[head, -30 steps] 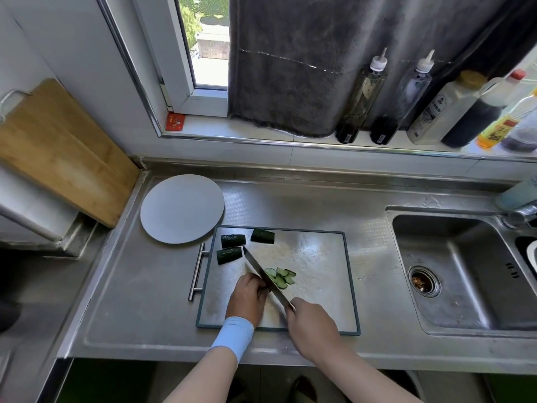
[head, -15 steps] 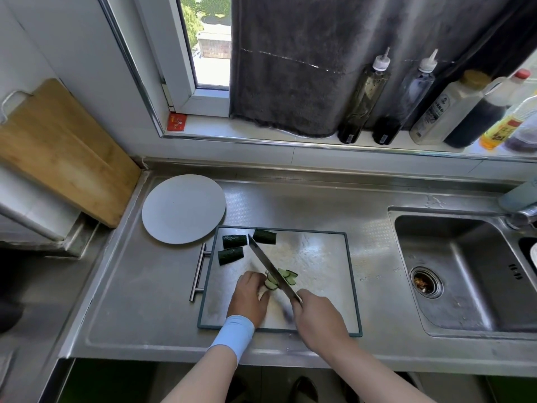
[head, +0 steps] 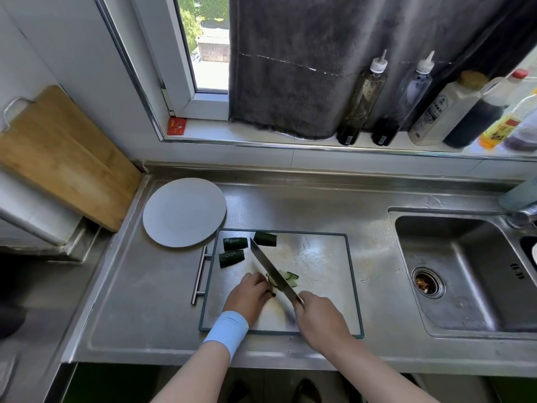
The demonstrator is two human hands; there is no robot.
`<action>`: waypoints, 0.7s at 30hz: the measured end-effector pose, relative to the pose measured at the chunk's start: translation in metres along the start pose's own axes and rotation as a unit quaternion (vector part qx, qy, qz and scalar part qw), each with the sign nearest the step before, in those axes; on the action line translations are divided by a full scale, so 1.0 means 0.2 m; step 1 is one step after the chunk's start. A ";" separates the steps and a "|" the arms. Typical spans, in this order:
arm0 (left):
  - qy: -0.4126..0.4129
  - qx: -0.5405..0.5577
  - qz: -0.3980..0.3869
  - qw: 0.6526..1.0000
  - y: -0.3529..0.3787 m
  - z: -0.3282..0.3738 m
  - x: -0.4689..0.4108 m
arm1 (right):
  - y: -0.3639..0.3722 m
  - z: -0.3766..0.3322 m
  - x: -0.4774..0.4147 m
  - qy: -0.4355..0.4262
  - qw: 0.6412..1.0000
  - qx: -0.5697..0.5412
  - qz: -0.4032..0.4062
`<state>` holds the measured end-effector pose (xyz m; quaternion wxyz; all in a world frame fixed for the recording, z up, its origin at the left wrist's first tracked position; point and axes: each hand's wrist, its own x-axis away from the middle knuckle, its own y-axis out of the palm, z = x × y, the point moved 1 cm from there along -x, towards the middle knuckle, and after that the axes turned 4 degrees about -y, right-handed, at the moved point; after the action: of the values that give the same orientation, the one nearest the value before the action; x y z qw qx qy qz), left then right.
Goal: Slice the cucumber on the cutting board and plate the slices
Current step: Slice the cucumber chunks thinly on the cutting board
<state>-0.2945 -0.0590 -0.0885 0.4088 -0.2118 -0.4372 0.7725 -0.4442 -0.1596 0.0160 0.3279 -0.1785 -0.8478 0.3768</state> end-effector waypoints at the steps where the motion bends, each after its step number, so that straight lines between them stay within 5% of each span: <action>1: -0.010 0.017 0.000 1.000 0.00 -0.01 0.00 | 0.01 0.00 0.00 -0.001 1.000 0.002 -0.005; 10: -0.076 0.106 0.065 0.989 -0.02 0.03 0.06 | 0.05 0.01 0.00 0.011 0.999 0.015 -0.032; 17: -0.029 0.065 0.029 0.997 0.00 0.02 0.04 | 0.03 0.02 -0.02 0.002 0.999 0.019 -0.029; 21: -0.067 0.095 0.011 0.993 -0.05 0.03 0.02 | 0.01 0.03 -0.01 -0.001 0.999 0.025 -0.033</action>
<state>-0.2971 -0.0552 -0.0776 0.3884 -0.1243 -0.3865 0.8272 -0.4459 -0.1622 0.0099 0.3437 -0.1416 -0.8437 0.3873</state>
